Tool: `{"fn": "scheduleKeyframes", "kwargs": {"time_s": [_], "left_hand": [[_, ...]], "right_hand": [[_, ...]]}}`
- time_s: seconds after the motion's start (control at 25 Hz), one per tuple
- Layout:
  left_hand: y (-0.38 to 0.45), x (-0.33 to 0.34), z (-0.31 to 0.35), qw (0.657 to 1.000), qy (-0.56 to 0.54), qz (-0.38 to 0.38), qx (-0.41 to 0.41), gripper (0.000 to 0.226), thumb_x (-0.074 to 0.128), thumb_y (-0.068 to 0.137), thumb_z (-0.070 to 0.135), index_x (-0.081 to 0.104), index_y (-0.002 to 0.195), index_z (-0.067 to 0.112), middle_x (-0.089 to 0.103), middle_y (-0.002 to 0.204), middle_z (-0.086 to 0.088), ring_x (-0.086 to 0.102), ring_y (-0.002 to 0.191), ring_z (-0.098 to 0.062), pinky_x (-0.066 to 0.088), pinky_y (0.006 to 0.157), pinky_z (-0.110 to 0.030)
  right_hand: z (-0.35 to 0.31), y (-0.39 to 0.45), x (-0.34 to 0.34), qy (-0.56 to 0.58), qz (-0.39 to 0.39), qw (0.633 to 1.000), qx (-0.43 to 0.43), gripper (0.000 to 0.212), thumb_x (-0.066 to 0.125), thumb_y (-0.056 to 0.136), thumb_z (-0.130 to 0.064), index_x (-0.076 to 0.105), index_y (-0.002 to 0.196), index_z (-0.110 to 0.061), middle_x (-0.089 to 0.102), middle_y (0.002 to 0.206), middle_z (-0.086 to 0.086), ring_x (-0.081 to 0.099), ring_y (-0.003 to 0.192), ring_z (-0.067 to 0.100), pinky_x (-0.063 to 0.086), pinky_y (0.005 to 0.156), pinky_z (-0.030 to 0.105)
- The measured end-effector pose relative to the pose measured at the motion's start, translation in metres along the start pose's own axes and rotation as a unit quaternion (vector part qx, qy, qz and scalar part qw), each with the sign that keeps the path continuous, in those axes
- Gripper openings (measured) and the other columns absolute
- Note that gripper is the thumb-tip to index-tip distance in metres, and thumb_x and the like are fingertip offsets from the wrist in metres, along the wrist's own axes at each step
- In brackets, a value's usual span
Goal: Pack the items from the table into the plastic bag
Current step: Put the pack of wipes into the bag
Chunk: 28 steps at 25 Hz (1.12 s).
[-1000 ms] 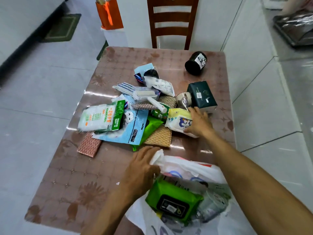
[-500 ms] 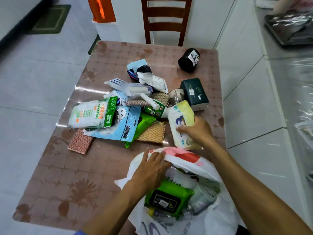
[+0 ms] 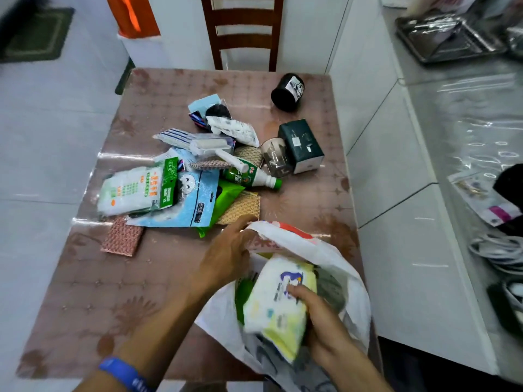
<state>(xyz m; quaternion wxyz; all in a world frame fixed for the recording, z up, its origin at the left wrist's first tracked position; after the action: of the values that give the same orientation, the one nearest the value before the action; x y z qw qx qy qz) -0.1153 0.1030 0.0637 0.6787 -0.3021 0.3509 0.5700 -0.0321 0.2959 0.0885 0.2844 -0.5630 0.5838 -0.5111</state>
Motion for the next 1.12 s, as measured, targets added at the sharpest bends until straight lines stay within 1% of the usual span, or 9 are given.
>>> {"fn": "scheduleKeyframes", "kwargs": {"time_s": [0.24, 0.4, 0.44, 0.56, 0.64, 0.72, 0.8, 0.96, 1.12], "left_hand": [[-0.003, -0.011, 0.007, 0.997, 0.033, -0.033, 0.06, 0.064, 0.064, 0.073, 0.004, 0.046, 0.13, 0.026, 0.037, 0.148, 0.001, 0.056, 0.114, -0.028, 0.057, 0.072, -0.043], [-0.011, -0.009, 0.007, 0.999, 0.03, -0.003, 0.042, 0.057, 0.067, 0.074, 0.002, 0.059, 0.126, 0.025, 0.049, 0.138, -0.005, 0.055, 0.11, -0.027, 0.056, 0.069, -0.039], [-0.013, -0.007, 0.004, 0.998, 0.043, -0.002, 0.036, 0.052, 0.067, 0.075, 0.005, 0.062, 0.124, 0.023, 0.051, 0.136, -0.006, 0.054, 0.109, -0.027, 0.056, 0.069, -0.039], [-0.021, -0.007, -0.009, 0.993, 0.12, 0.001, 0.001, 0.049, 0.062, 0.073, 0.006, 0.06, 0.122, 0.014, 0.051, 0.138, -0.011, 0.052, 0.108, -0.034, 0.053, 0.075, -0.041], [-0.031, -0.009, -0.021, 0.99, 0.14, -0.012, -0.032, 0.054, 0.06, 0.073, 0.008, 0.057, 0.126, 0.016, 0.044, 0.145, -0.007, 0.046, 0.117, -0.032, 0.05, 0.087, -0.041], [-0.042, -0.023, -0.034, 0.995, 0.027, 0.028, -0.087, 0.038, 0.062, 0.078, 0.025, 0.064, 0.117, 0.026, 0.05, 0.14, 0.004, 0.045, 0.119, -0.018, 0.044, 0.092, -0.034], [-0.051, -0.037, -0.062, 0.954, -0.148, 0.118, -0.232, 0.026, 0.064, 0.08, 0.034, 0.068, 0.104, 0.027, 0.063, 0.119, 0.008, 0.055, 0.109, -0.011, 0.046, 0.091, -0.031], [-0.05, -0.033, -0.129, 0.646, -0.462, 0.189, -0.578, 0.03, 0.067, 0.08, 0.035, 0.064, 0.1, 0.012, 0.068, 0.092, -0.008, 0.062, 0.081, -0.022, 0.05, 0.069, -0.034], [-0.021, -0.008, -0.155, 0.581, -0.557, 0.159, -0.571, 0.032, 0.064, 0.09, 0.031, 0.065, 0.107, 0.005, 0.068, 0.08, -0.008, 0.06, 0.065, -0.019, 0.046, 0.056, -0.029]], "right_hand": [[-0.023, 0.068, 0.012, 0.19, 0.13, 0.968, -0.101, 0.042, 0.063, 0.091, -0.009, 0.049, 0.131, -0.01, 0.062, 0.123, 0.021, 0.065, 0.084, 0.033, 0.055, 0.072, 0.043], [-0.021, 0.042, 0.01, -0.111, 0.141, 0.962, -0.203, 0.014, 0.059, 0.094, -0.02, 0.067, 0.094, -0.008, 0.073, 0.086, 0.013, 0.066, 0.065, 0.021, 0.054, 0.055, 0.029], [-0.024, 0.039, 0.009, -0.255, 0.16, 0.898, -0.32, 0.018, 0.056, 0.095, -0.024, 0.069, 0.097, -0.013, 0.074, 0.094, 0.008, 0.067, 0.077, 0.016, 0.055, 0.065, 0.027], [-0.019, 0.065, 0.017, -0.713, 0.121, 0.532, -0.44, 0.055, 0.031, 0.096, -0.042, 0.037, 0.148, -0.025, 0.04, 0.153, 0.003, 0.036, 0.139, 0.022, 0.032, 0.114, 0.043], [-0.02, 0.087, 0.025, -0.795, 0.132, 0.457, -0.377, 0.066, 0.031, 0.092, -0.045, 0.021, 0.153, -0.023, 0.026, 0.16, 0.008, 0.026, 0.144, 0.032, 0.026, 0.116, 0.051], [-0.036, 0.07, 0.05, -0.789, 0.148, 0.471, -0.366, 0.057, 0.041, 0.092, -0.042, 0.038, 0.145, -0.023, 0.045, 0.149, 0.006, 0.046, 0.132, 0.029, 0.039, 0.108, 0.042], [-0.052, 0.04, 0.081, -0.704, 0.112, 0.553, -0.431, 0.038, 0.048, 0.093, -0.04, 0.058, 0.127, -0.028, 0.065, 0.126, -0.003, 0.062, 0.109, 0.018, 0.048, 0.088, 0.031], [-0.06, 0.014, 0.126, -0.587, 0.004, 0.657, -0.473, 0.018, 0.058, 0.092, -0.032, 0.067, 0.107, -0.03, 0.071, 0.098, -0.014, 0.066, 0.085, 0.005, 0.053, 0.073, 0.027], [-0.05, 0.032, 0.113, -0.584, 0.028, 0.676, -0.448, 0.013, 0.063, 0.09, -0.027, 0.066, 0.099, -0.036, 0.07, 0.089, -0.014, 0.064, 0.074, 0.0, 0.053, 0.066, 0.019]]}}
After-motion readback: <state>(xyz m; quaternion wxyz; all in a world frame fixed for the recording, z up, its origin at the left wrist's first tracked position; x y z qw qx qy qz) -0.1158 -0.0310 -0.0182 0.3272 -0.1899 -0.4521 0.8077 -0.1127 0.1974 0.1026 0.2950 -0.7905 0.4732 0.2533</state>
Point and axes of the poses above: each hand's wrist, its own y-axis towards the middle knuckle, its own x-axis out of the palm, z = x × y, the point moved 4 cm from there along y, towards the middle knuckle
